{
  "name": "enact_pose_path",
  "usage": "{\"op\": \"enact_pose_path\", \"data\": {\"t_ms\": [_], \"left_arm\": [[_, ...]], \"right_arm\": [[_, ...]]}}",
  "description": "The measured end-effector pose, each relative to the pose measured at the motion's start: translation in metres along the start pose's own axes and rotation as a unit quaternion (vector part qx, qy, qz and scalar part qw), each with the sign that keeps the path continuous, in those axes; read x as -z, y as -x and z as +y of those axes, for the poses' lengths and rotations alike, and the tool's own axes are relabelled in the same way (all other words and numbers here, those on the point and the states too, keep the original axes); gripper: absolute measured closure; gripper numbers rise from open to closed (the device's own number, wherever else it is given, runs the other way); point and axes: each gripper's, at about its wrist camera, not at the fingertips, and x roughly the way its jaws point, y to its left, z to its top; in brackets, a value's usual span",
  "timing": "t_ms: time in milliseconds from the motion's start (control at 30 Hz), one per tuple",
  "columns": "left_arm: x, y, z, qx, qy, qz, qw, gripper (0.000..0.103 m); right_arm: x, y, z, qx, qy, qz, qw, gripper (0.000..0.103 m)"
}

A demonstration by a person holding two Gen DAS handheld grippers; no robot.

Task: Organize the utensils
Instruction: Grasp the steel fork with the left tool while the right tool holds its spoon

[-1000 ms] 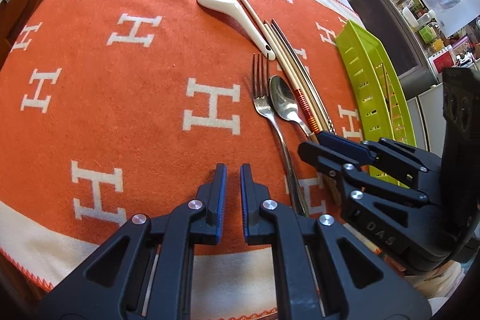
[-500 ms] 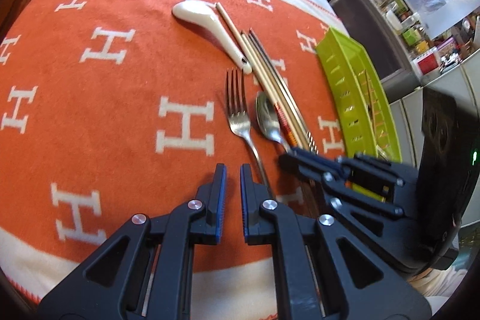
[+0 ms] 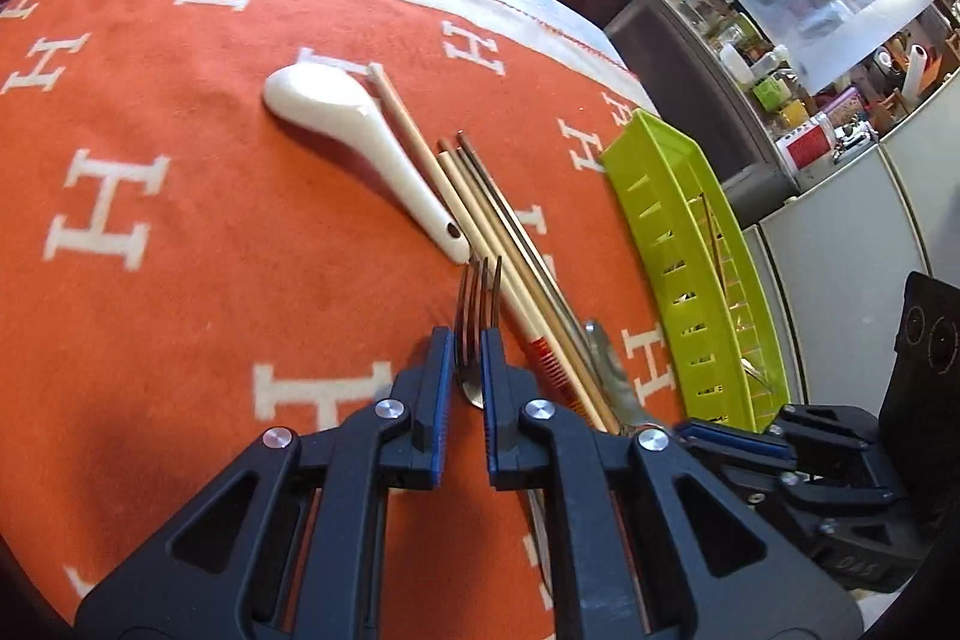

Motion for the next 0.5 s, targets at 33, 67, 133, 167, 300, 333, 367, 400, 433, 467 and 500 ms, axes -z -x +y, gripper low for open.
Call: {"op": "enact_pose_path", "data": {"t_ms": [33,67,133,167,300,333,367,400,433,467,500], "left_arm": [[-0.0019,-0.0018,0.0006,0.004,0.001,0.002,1.0000,0.098],[-0.0026,-0.0027,0.0015,0.008,0.003,0.004,1.0000,0.096],[-0.0047,-0.0036,0.0046,0.025,0.006,0.006,0.9996,0.089],[-0.0046,-0.0024,0.0056,0.030,0.006,0.006,0.9995,0.084],[-0.0045,0.0043,0.0038,0.022,-0.012,-0.012,0.9996,0.067],[-0.0059,0.0026,0.0013,0.014,-0.021,-0.015,0.9996,0.067],[-0.0066,0.0020,0.0002,0.012,-0.028,-0.017,0.9994,0.067],[-0.0079,0.0008,-0.0012,0.011,-0.036,-0.020,0.9991,0.067],[-0.0093,-0.0008,-0.0026,0.010,-0.042,-0.023,0.9988,0.067],[-0.0100,-0.0025,-0.0040,0.012,-0.047,-0.026,0.9985,0.067],[-0.0100,-0.0025,-0.0042,0.013,-0.052,-0.027,0.9982,0.067]], "right_arm": [[-0.0010,0.0034,-0.0003,-0.004,-0.002,-0.004,1.000,0.097],[-0.0017,0.0053,-0.0001,-0.004,-0.002,-0.006,1.000,0.097],[-0.0035,0.0081,0.0005,-0.005,-0.002,-0.010,1.000,0.097],[-0.0047,0.0089,0.0003,-0.006,-0.003,-0.011,1.000,0.097],[-0.0070,0.0092,-0.0013,-0.009,-0.006,-0.010,1.000,0.097],[-0.0072,0.0088,-0.0015,-0.009,-0.007,-0.010,1.000,0.097],[-0.0074,0.0089,-0.0020,-0.010,-0.009,-0.009,1.000,0.097],[-0.0071,0.0097,-0.0027,-0.012,-0.010,-0.010,1.000,0.097],[-0.0064,0.0109,-0.0037,-0.012,-0.012,-0.011,1.000,0.097],[-0.0068,0.0115,-0.0046,-0.013,-0.013,-0.012,1.000,0.097],[-0.0078,0.0112,-0.0050,-0.013,-0.016,-0.015,1.000,0.097]]}}
